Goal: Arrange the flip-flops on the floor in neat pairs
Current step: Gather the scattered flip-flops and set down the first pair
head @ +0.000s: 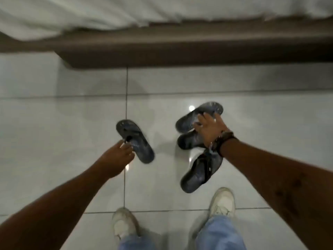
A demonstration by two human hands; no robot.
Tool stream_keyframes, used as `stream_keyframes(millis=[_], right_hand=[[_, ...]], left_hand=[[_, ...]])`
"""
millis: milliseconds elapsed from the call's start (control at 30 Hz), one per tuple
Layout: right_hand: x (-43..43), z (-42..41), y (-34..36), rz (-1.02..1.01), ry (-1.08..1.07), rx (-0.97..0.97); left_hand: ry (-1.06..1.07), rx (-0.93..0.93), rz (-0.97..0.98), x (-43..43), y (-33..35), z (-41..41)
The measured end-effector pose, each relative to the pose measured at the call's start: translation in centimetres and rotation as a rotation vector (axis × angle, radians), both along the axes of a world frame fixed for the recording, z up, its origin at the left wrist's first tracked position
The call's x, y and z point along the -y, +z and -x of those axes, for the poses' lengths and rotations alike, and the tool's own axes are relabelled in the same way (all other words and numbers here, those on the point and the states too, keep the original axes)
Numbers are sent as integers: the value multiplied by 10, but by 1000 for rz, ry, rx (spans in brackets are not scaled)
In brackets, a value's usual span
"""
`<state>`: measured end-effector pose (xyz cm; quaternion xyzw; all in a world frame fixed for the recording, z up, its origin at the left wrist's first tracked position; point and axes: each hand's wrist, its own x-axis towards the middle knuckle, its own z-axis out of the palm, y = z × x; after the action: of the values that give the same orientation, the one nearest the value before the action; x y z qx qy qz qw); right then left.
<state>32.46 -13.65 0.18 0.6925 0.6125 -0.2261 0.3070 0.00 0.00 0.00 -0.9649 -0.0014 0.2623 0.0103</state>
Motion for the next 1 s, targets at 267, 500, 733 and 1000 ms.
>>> stream_keyframes(millis=[267, 500, 733, 1000], right_hand=[[-9, -37, -151, 32, 234, 228], [-21, -57, -179, -78, 355, 335], [-36, -37, -169, -120, 250, 219], [-78, 67, -151, -248, 141, -27]], left_hand=[[-154, -108, -252, -15, -153, 1], [-353, -91, -457, -50, -185, -1], [-129, -128, -398, -51, -177, -16], [742, -75, -118, -12, -171, -34]])
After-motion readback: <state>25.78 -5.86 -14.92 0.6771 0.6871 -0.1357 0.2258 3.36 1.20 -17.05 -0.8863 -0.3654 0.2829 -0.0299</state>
